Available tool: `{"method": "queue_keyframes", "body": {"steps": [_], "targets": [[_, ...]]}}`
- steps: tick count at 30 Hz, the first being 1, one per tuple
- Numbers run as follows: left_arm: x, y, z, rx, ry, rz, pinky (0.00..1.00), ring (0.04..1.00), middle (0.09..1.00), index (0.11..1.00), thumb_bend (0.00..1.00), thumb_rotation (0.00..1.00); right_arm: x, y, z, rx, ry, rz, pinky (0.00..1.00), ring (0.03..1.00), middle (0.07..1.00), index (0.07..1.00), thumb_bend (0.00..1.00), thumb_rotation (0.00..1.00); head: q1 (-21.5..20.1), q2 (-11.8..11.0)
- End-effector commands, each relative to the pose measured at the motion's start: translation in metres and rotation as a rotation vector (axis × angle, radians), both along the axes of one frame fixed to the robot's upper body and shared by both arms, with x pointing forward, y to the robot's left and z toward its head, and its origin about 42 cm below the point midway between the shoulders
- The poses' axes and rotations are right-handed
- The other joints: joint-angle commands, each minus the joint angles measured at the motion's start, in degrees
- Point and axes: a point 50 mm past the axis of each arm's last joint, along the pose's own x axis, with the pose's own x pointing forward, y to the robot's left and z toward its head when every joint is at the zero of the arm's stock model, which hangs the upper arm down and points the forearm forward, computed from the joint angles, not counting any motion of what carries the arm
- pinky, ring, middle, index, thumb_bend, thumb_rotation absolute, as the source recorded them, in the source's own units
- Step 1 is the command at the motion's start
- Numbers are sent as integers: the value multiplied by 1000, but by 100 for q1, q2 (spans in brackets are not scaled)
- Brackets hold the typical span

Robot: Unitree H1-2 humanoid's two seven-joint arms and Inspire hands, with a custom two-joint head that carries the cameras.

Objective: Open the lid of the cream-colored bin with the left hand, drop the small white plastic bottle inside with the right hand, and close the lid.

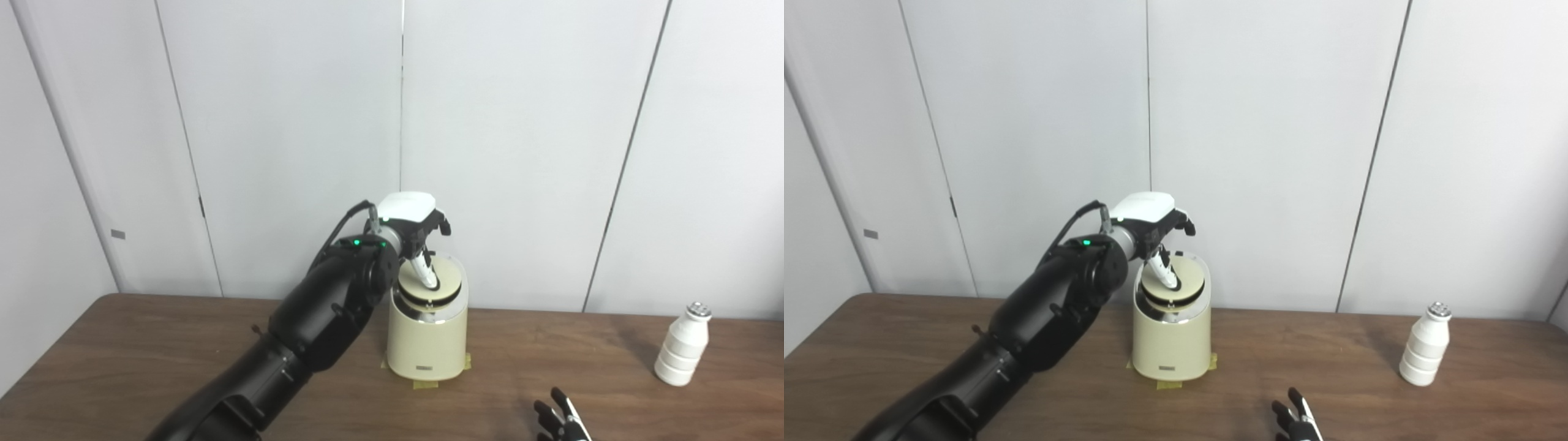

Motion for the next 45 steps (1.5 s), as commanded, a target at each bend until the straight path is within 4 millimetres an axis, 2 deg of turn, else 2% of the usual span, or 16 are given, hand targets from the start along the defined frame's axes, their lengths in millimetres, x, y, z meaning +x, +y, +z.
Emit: {"method": "queue_keyframes", "body": {"steps": [1, 5, 10, 16, 19, 22, 26, 30, 33, 35, 38, 40, 43, 45], "targets": [[-2, 1, 57, -13, -108, -3, 673, 831, 851, 780, 917, 92, -5, 2, 0, -11, -7, 13, 918, 957, 931, 1000, 600, 1000, -3, 14], [-12, 12, 74, -49, -92, -4, 707, 825, 835, 778, 892, 92, -5, 3, 2, -6, -2, 15, 923, 957, 932, 1000, 619, 1000, -28, 50], [-28, 40, 86, -192, -88, -23, 713, 801, 818, 782, 850, 51, -5, 4, 3, -8, -9, 24, 921, 961, 937, 1000, 619, 1000, -44, 85], [-49, 71, 84, -330, -179, -14, 673, 775, 798, 760, 794, 103, -6, 2, 5, -21, -7, 28, 909, 960, 942, 1000, 620, 1000, -36, 139], [-57, 85, 75, -449, -185, 5, 687, 776, 784, 758, 776, 74, -6, 0, 6, -12, -3, 28, 912, 962, 944, 1000, 622, 1000, 7, 187], [-68, 101, 59, -593, -196, 56, 640, 745, 764, 748, 774, 24, -8, -1, 7, -29, -4, 31, 908, 961, 946, 1000, 620, 1000, 0, 217], [-86, 124, 30, -726, -202, 167, 637, 739, 755, 752, 735, 62, -9, -3, 9, -29, -11, 27, 893, 952, 935, 1000, 645, 1000, 6, 278], [-106, 144, -6, -844, -143, 188, 653, 733, 745, 749, 675, 59, -11, -4, 13, -44, -22, 16, 871, 935, 927, 1000, 618, 1000, -15, 321], [-123, 153, -29, -892, -127, 187, 639, 730, 749, 761, 603, 103, -13, -5, 15, -52, -45, 2, 844, 920, 920, 1000, 593, 990, -42, 378], [-138, 160, -49, -940, -117, 200, 648, 737, 766, 781, 542, 147, -12, -6, 17, -55, -56, -13, 809, 908, 911, 1000, 572, 924, -85, 429], [-161, 165, -81, -1020, -108, 257, 615, 710, 758, 784, 516, 192, -10, -7, 21, -50, -63, -36, 779, 894, 901, 985, 625, 800, -132, 484], [-174, 166, -98, -1079, -95, 283, 630, 719, 764, 804, 497, 233, -9, -9, 25, -45, -66, -47, 763, 887, 901, 977, 659, 739, -165, 507], [-194, 170, -129, -1165, -69, 303, 667, 735, 798, 837, 499, 307, -7, -12, 31, -53, -80, -65, 737, 872, 893, 976, 634, 638, -195, 550], [-201, 170, -140, -1191, -62, 310, 657, 730, 808, 847, 497, 317, -6, -15, 34, -63, -80, -74, 726, 869, 890, 976, 618, 588, -196, 553]]}}
